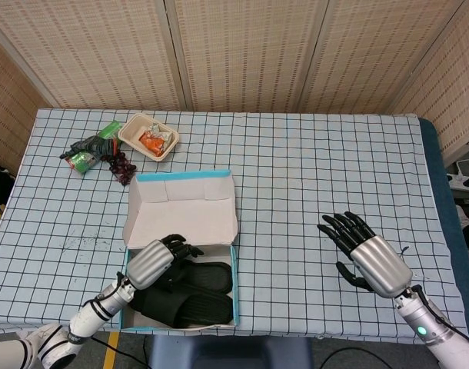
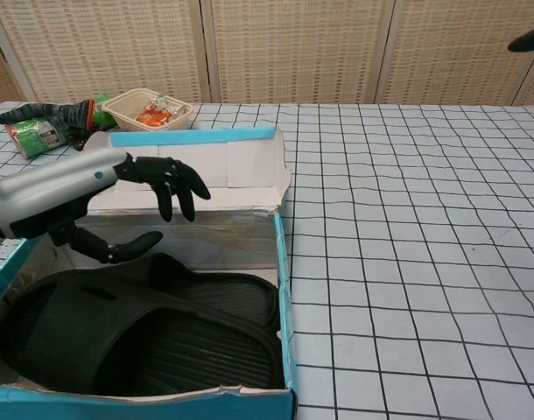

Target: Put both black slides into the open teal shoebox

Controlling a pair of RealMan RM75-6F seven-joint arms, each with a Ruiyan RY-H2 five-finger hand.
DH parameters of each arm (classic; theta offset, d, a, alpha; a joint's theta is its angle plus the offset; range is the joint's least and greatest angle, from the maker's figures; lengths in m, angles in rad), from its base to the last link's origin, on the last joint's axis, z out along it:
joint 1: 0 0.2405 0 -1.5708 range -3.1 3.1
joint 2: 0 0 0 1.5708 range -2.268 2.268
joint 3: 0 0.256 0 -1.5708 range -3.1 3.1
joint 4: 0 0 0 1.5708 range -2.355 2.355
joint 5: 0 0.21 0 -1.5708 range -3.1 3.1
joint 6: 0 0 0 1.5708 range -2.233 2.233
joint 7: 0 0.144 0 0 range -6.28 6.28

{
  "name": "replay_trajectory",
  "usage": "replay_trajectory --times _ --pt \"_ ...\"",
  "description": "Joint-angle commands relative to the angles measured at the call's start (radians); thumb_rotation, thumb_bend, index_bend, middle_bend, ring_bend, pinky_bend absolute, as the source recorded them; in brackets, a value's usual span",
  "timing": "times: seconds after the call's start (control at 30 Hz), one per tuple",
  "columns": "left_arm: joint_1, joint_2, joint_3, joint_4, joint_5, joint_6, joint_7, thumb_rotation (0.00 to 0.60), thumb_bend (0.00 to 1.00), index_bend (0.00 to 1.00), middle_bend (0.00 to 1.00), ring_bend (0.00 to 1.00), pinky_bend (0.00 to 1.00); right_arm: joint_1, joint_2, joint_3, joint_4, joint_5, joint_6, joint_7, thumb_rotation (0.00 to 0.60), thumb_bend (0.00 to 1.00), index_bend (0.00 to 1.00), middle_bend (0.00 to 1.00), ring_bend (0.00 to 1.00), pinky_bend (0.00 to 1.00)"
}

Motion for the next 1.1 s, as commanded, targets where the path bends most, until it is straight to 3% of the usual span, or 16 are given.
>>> replay_trajectory --times 0.03,0.27,0.43,0.57,0.67,0.8,0.9,1.1 --pt "0.007 0.02 -0.024 -0.019 -0.001 0.036 -0.024 0.6 0.47 0.24 0.33 0.38 0.25 0.0 -0.002 0.0 0.001 0.001 -0.002 -0.004 0.6 0.41 0.0 0.0 0.0 0.0" --pt "0.053 0.13 -0.086 -0.097 -0.073 0.122 -0.063 0.6 0.47 0.18 0.24 0.22 0.25 -0.011 -0.023 -0.004 0.019 0.014 -0.001 -0.019 0.6 0.41 0.0 0.0 0.0 0.0" --pt "0.135 0.204 -0.121 -0.088 -0.18 0.19 -0.048 0.6 0.47 0.13 0.18 0.12 0.24 -0.034 -0.035 -0.01 0.036 0.016 0.021 -0.049 0.6 0.41 0.0 0.0 0.0 0.0" --pt "0.202 0.275 -0.065 -0.049 -0.274 0.113 -0.025 0.6 0.46 0.04 0.07 0.03 0.16 -0.084 -0.064 -0.018 0.051 0.016 0.081 -0.128 0.6 0.4 0.0 0.0 0.0 0.0" --pt "0.261 0.281 -0.03 -0.003 -0.288 0.131 0.026 0.6 0.44 0.0 0.01 0.0 0.09 -0.132 -0.104 -0.02 0.072 0.041 0.127 -0.206 0.6 0.39 0.0 0.0 0.0 0.0" --pt "0.367 0.239 -0.018 0.064 -0.296 0.264 0.166 0.6 0.43 0.0 0.0 0.0 0.06 -0.198 -0.18 -0.026 0.137 0.093 0.183 -0.258 0.6 0.38 0.0 0.0 0.0 0.0" --pt "0.405 0.255 -0.013 0.017 -0.255 0.348 0.317 0.6 0.43 0.0 0.0 0.0 0.05 -0.231 -0.226 -0.035 0.202 0.128 0.197 -0.213 0.6 0.38 0.0 0.0 0.0 0.0" --pt "0.414 0.28 -0.021 -0.029 -0.266 0.303 0.298 0.6 0.43 0.0 0.0 0.0 0.05 -0.242 -0.231 -0.014 0.22 0.156 0.208 -0.207 0.6 0.38 0.0 0.0 0.0 0.0"
